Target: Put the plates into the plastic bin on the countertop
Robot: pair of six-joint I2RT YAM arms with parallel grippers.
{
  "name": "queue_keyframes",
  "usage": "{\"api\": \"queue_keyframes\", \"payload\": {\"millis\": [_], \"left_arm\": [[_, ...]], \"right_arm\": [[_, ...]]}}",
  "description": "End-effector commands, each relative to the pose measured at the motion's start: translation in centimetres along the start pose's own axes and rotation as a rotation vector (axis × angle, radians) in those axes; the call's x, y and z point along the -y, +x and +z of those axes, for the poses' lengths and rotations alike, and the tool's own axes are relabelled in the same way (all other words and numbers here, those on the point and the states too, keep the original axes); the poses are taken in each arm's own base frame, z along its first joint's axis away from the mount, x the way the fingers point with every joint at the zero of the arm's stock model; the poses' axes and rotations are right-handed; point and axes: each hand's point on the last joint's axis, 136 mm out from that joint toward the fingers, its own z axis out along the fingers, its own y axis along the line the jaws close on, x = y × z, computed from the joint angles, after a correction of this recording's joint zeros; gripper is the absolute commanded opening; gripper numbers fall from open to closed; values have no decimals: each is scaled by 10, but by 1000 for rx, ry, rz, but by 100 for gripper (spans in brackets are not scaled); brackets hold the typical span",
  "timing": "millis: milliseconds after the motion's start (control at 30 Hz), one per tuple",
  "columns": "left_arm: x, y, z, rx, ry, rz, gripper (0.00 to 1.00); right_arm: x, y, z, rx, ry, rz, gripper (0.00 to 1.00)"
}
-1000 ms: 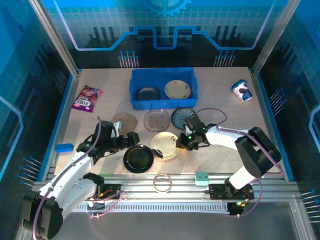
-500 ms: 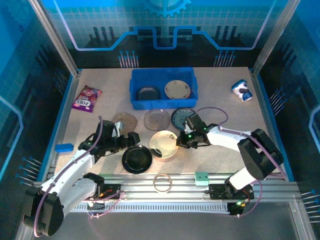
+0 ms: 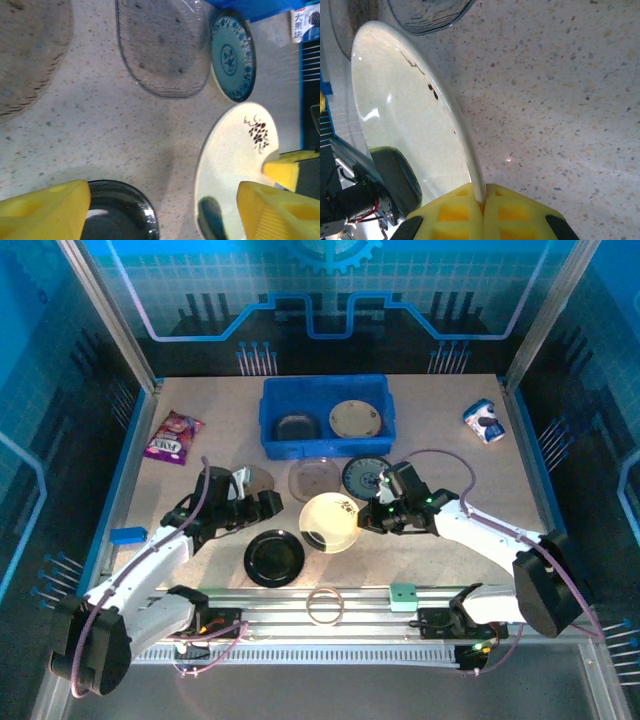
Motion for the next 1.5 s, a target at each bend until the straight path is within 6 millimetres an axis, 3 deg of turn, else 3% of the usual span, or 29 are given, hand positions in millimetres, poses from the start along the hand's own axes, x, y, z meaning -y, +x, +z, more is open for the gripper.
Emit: {"api": "queue_keyframes", "payload": {"millis": [0, 267, 400, 800, 900, 1000, 1100, 1167, 1267, 1333, 1467], "left_arm": [[32, -10, 1, 4, 101, 42, 70], [43, -10, 13, -25, 122, 60, 58], [46, -10, 19, -41, 129, 57, 44], [52, -11, 28, -61, 132, 68, 30], [53, -11, 30, -65, 135, 67, 21], [51, -12, 32, -66, 126, 63, 0], [51, -13, 35, -70, 126, 59, 0], [53, -14, 35, -66, 134, 57, 0], [55, -25, 35, -34, 118, 70, 0], [63, -37, 35, -5, 121, 87, 0], [89, -71, 35, 56, 141, 118, 0]], "right_arm": [[-25, -7, -13, 2, -81, -25, 0], [-51, -12, -21, 6, -169, -53, 0], [-59, -13, -23, 11, -184, -68, 0], [-74, -22, -24, 19, -205, -96, 0], [-76, -24, -21, 18, -212, -90, 0], [-71, -26, -15, 22, -197, -78, 0], [-65, -28, -11, 21, -193, -54, 0], [-61, -31, -11, 31, -183, -41, 13], [-47, -35, -16, 48, -133, -30, 54], [-38, -39, -26, 73, -113, -23, 62], [-21, -54, -65, 204, -63, -9, 62]]}}
